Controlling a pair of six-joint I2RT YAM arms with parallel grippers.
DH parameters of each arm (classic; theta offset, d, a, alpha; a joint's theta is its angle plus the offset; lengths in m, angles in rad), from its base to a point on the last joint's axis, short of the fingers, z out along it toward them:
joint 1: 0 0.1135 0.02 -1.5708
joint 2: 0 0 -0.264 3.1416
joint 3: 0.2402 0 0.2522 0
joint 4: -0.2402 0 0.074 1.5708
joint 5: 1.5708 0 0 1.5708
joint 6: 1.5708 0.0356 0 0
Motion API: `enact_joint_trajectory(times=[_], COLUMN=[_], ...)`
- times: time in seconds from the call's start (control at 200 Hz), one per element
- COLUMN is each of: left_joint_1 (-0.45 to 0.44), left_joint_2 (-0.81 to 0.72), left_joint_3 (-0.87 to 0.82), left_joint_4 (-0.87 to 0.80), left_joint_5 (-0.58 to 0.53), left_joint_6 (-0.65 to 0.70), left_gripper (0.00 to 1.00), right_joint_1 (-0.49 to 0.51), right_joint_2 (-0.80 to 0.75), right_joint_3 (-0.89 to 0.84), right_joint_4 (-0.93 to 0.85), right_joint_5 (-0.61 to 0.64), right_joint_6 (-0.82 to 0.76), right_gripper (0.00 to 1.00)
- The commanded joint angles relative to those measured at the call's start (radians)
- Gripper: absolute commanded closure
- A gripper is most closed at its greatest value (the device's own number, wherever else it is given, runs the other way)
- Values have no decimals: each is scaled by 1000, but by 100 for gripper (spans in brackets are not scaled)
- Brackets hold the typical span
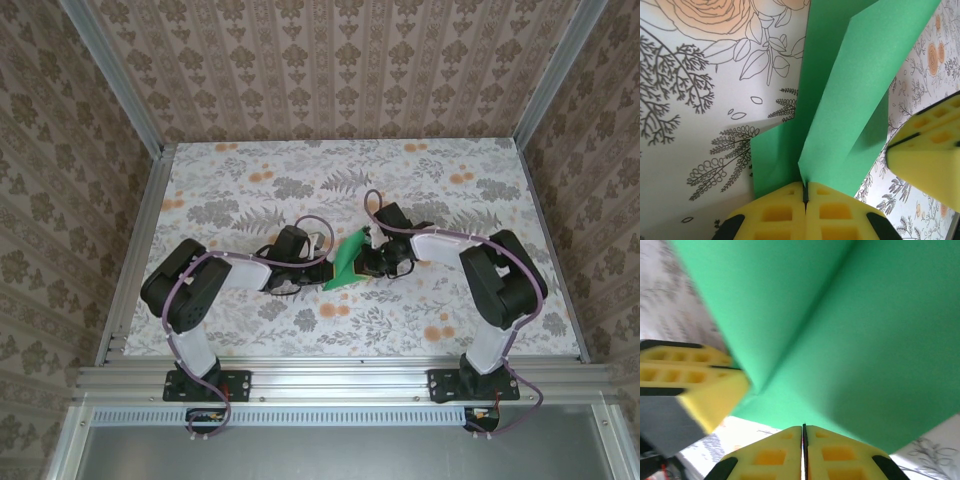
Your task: Fold a paper plane with a square sheet of paper (pick it up from the middle)
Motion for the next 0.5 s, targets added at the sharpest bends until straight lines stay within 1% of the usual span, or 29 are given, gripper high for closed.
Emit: enact_joint_trajectory(times=[0.0, 0.065, 0.215, 0.33, 0.44, 0.495], left_joint_1=[2, 2, 2, 3, 2, 2], left_joint_2=[45, 44, 46, 43, 45, 46], left_joint_3=[-9, -7, 2, 1, 6, 6], left_joint_4=[-72, -78, -93, -99, -104, -109], left_joint_5=[-8, -11, -9, -9, -7, -9], left_joint_6=[16, 16, 21, 25, 27, 26], left_gripper=[100, 100, 100, 100, 100, 100], right_joint_1=[-2, -2, 3, 9, 2, -7], right_joint_2=[-28, -6, 69, 105, 124, 139], right_joint_3=[-35, -39, -15, 9, 11, 11], right_joint_4=[227, 294, 390, 364, 338, 341], right_joint_5=[-111, -109, -121, -88, -22, -21], right_joint_6=[161, 216, 285, 283, 264, 263], right_gripper=[91, 93, 95, 95, 95, 95])
